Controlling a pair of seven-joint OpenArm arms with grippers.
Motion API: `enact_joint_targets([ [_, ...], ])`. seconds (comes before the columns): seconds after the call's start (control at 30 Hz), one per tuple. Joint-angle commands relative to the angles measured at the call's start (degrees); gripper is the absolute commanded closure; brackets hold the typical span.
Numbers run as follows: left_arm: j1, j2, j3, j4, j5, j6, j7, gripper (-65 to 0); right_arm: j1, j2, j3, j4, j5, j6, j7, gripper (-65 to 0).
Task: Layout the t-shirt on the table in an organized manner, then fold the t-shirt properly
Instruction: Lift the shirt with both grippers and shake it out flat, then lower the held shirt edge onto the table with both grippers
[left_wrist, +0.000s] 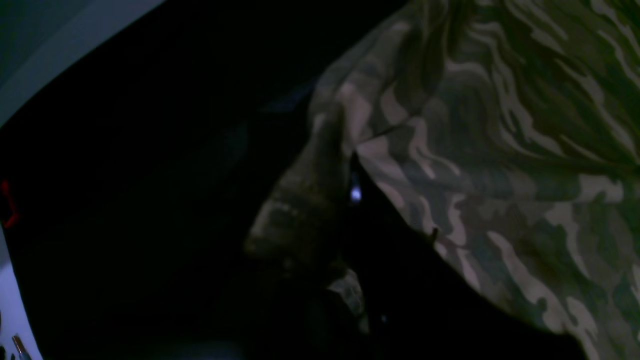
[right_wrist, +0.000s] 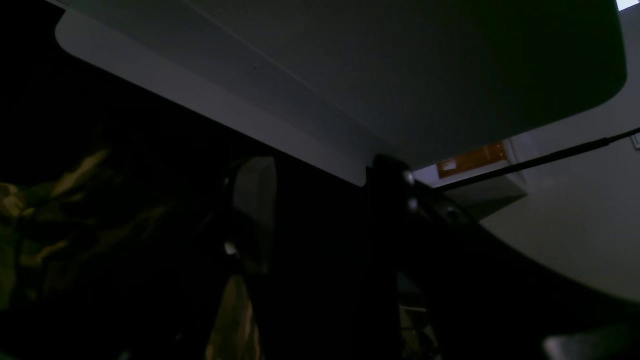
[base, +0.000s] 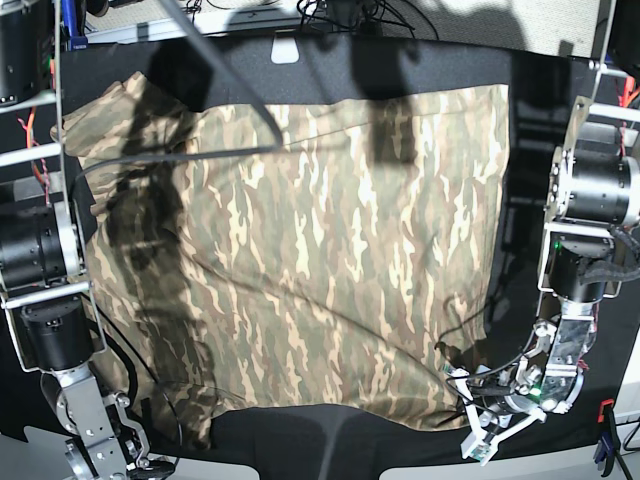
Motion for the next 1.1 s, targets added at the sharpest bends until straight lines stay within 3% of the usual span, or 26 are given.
enact_joint_targets([
  [0.0,-2.64,-0.31,-0.26,0.94,-0.28,0.48,-1.64,0.0,2.84,0.31,0.31,0.90,-0.61,-1.03,1.16,-30.1],
  [0.13,-2.67,-0.33,-0.26,0.94,-0.22,0.46,-4.37,0.0,2.84,0.22,0.31,0.90,-0.44,-1.03,-1.25,-30.1],
  [0.33,-2.67,-0.33,-0.26,0.94,3.89,0.48,-11.19,0.0,2.84,-0.33,0.31,0.90,-0.46,-1.03,-12.22,-30.1],
  [0.63,-2.67,-0.35,-0.26,0.94,5.84,0.48,-16.17,0.0,2.95,-0.35,0.31,0.92,8.31,-0.94,-11.72,-29.9],
  [0.73,-2.64,-0.35,-0.26,0.94,9.46,0.50,-21.49,-0.8,2.95,-0.35,0.31,0.92,8.37,-0.79,-12.11,-29.9],
  [0.8,-2.67,-0.35,-0.26,0.94,10.43,0.57,-23.15,-16.4,2.95,-0.35,0.31,0.92,8.37,-0.79,-12.52,-29.9],
  [0.87,-2.62,-0.33,-0.26,0.94,10.40,2.62,-23.74,-24.9,2.86,-0.35,0.31,0.92,8.37,-0.79,-12.66,-29.9],
  [0.93,-2.62,-0.46,-0.26,0.94,10.38,4.42,-23.71,-25.9,2.80,-0.35,0.31,0.92,8.37,-0.76,-12.76,-29.9],
  [1.07,-2.64,-1.68,-0.26,0.94,10.36,4.72,-23.71,-25.9,2.82,-0.37,0.31,0.92,8.39,-0.74,-13.03,-29.9],
])
